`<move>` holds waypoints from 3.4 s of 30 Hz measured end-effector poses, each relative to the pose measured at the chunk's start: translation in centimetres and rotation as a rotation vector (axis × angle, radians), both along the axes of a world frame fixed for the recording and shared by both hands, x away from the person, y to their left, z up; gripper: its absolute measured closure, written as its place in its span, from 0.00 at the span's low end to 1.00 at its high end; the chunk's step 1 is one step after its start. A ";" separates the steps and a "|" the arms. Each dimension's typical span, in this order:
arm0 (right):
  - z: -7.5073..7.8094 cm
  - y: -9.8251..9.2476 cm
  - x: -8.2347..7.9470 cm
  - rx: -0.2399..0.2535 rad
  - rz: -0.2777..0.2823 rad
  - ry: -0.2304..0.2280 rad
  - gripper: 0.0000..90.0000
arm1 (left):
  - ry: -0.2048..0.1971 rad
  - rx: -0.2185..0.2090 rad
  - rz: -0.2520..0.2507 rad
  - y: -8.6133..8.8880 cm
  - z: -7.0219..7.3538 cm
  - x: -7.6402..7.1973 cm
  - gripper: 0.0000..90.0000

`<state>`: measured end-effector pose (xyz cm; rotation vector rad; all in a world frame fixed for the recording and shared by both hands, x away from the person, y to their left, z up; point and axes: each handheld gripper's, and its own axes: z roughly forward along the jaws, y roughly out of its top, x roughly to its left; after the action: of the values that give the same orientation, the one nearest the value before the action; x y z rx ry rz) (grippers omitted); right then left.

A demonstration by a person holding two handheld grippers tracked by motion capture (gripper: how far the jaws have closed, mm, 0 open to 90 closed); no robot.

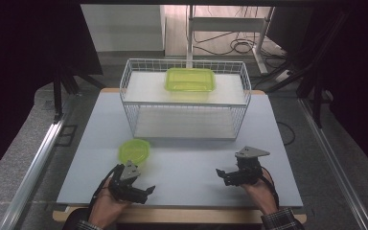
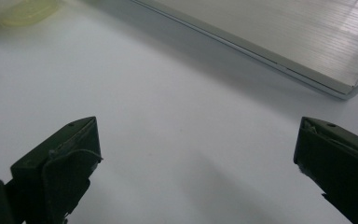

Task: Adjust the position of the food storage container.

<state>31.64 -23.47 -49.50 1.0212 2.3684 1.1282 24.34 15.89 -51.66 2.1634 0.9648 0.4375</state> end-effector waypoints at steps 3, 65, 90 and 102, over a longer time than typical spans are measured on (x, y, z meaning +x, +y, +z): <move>-0.2 0.0 0.1 0.000 -0.004 0.004 0.01 | -0.014 0.014 0.008 0.4 0.5 0.0 0.16; -1.7 0.1 0.7 -0.062 -0.012 0.047 0.03 | -0.014 -0.052 0.225 5.3 1.0 6.9 1.00; -1.9 -0.1 0.8 -0.064 -0.013 0.045 0.03 | 0.078 -0.020 0.037 3.4 -0.4 4.2 1.00; -2.0 -0.2 1.0 -0.054 -0.017 0.049 0.03 | 0.109 -0.006 -0.035 1.4 -0.9 4.2 1.00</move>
<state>32.64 -23.62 -51.50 1.0601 2.4097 1.0388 28.58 17.33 -52.55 2.2145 0.9843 0.3025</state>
